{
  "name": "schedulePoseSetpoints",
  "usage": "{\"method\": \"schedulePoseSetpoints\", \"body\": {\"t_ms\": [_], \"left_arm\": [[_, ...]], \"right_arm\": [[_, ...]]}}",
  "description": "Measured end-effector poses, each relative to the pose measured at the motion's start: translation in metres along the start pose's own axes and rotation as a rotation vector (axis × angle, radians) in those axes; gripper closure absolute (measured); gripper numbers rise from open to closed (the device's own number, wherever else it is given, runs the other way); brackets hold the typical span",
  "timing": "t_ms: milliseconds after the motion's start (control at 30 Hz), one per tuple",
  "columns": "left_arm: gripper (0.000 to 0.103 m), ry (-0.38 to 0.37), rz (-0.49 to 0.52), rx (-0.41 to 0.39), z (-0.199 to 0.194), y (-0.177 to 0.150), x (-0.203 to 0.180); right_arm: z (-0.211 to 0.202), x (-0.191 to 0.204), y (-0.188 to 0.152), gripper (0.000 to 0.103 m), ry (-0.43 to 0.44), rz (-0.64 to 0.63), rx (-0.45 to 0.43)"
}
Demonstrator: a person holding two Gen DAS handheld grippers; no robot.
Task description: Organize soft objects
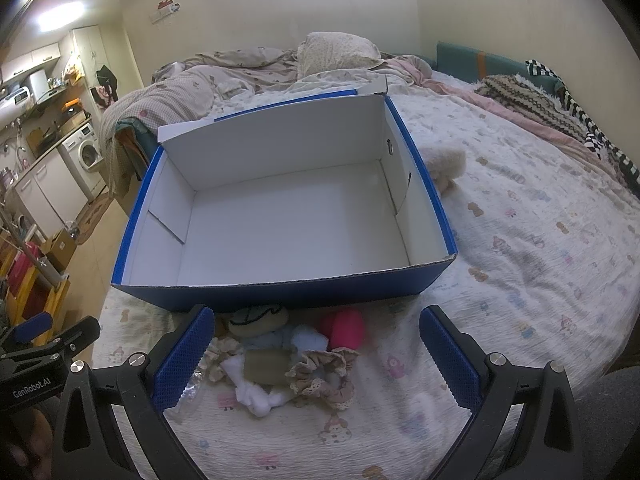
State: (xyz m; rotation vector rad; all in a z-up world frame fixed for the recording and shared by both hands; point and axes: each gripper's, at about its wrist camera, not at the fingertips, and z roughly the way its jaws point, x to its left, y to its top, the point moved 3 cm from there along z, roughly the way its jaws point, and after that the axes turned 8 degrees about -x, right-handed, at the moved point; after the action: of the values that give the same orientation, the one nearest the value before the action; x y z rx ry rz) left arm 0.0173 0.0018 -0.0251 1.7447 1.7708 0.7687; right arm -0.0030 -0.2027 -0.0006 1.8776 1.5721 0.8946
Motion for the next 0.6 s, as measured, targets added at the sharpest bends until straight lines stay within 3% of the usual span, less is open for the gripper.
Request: {"method": "schedulePoseSetpoints", "body": {"t_ms": [600], "left_arm": [[0.000,0.001,0.004,-0.002,-0.0006,-0.0004,-0.0015]], "right_arm": [[0.0005,-0.0001,-0.0001,0.000,0.001,0.000,-0.001]]}}
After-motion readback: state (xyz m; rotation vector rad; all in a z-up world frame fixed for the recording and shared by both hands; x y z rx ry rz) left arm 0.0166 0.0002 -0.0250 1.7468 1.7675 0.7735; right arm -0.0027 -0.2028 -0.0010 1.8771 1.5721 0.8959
